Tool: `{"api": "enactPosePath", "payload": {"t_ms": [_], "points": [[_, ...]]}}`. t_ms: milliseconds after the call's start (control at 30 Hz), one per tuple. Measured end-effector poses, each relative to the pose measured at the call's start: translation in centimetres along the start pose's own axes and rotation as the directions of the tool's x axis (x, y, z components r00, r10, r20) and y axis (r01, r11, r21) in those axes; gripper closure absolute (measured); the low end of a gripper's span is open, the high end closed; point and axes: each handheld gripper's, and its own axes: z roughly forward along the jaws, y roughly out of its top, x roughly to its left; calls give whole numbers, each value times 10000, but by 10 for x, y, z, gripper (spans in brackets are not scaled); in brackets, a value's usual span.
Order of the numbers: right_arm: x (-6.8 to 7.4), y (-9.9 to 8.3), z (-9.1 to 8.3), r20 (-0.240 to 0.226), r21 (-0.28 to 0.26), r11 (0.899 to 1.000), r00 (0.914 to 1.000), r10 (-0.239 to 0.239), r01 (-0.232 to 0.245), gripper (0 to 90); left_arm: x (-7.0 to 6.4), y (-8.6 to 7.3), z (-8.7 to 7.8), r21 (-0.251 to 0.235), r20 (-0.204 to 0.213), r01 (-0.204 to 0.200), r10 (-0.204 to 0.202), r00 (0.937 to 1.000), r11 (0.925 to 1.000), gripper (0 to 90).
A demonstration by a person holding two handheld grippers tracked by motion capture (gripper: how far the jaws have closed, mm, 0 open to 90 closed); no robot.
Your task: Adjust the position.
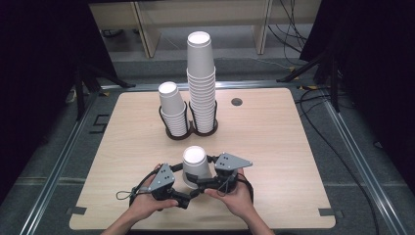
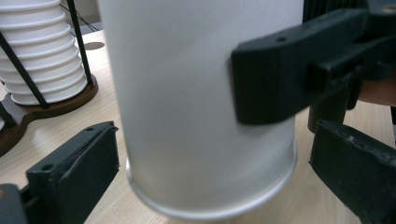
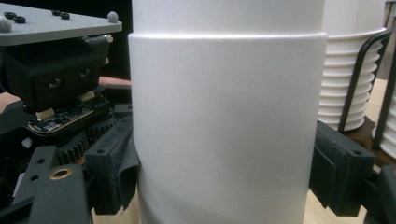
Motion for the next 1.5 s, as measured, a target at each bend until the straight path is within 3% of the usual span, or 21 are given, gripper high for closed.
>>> {"api": "enactPosePath", "payload": {"t_ms": [33, 67, 100, 200, 233, 500, 533, 567, 867, 1067, 1133, 1167, 1233, 1267, 1333, 1367, 1433, 1500], "points": [[1, -1, 1, -135, 37, 9998, 9997, 210, -210, 210, 0, 0, 2, -150, 39, 87, -86, 10000, 9999, 8], [0, -1, 2, -71, -97, 10000, 10000, -17, 16, 211, 1, 0, 2, 22, -6, -6, 6, 10000, 10000, 9], [1, -1, 3, -63, -100, 9999, 10000, -74, 73, 210, 1, 0, 3, -104, 29, 41, -40, 10000, 9999, 10], [2, -2, 4, -254, -22, 9999, 9996, 137, -138, 210, 1, 0, 6, -50, 63, 70, -70, 10000, 10000, 12], [1, -2, 4, -222, -84, 10000, 9998, -25, 23, 210, 1, 1, 6, 30, 38, 37, -37, 10000, 10000, 13], [2, -2, 5, -255, -115, 9999, 9997, -11, 8, 210, 3, 0, 9, 72, 70, -10, 10, 10000, 10000, 22], [2, -2, 5, -160, -84, 10000, 9999, -49, 47, 210, 2, -1, 11, -149, 160, 106, -104, 9998, 9998, 24], [2, -2, 5, -203, -50, 10000, 9998, -25, 24, 210, 2, -1, 10, 31, 102, 37, -37, 9999, 10000, 25], [3, -3, 5, -351, -68, 9998, 9992, 200, -202, 204, 3, 0, 11, 37, 146, -154, 153, 9998, 9999, 41], [0, -3, 6, -158, -132, 9998, 9998, -142, 140, 184, 3, 0, 10, 242, 46, -340, 339, 9994, 9991, 80], [2, -3, 6, -362, 111, 9995, 9989, 283, -279, 174, 3, 1, 9, 345, 11, -456, 456, 9990, 9984, 98], [1, -3, 6, -268, 44, 9999, 9996, 100, -99, 171, 4, 1, 9, 305, -3, -463, 464, 9989, 9985, 104], [1, -3, 6, -351, 97, 9998, 9992, 185, -182, 163, 5, 2, 7, 327, -60, -437, 440, 9990, 9985, 151], [-1, -4, 8, -266, -115, 9999, 9996, -119, 116, 162, 6, 2, 8, 274, -50, -502, 503, 9987, 9984, 151], [0, -4, 7, -265, 96, 9998, 9995, 180, -178, 165, 6, 3, 8, 347, -2, -535, 535, 9986, 9980, 154], [-1, -4, 8, -207, -73, 10000, 9998, -56, 54, 166, 6, 3, 8, 287, -40, -517, 518, 9986, 9983, 154], [1, -3, 8, -290, 110, 9998, 9994, 161, -158, 164, 5, 3, 8, 249, -61, -497, 499, 9987, 9985, 156], [-3, -3, 7, -256, -34, 10000, 9996, 85, -86, 159, 6, 4, 8, 393, -124, -661, 666, 9977, 9970, 162]]}}
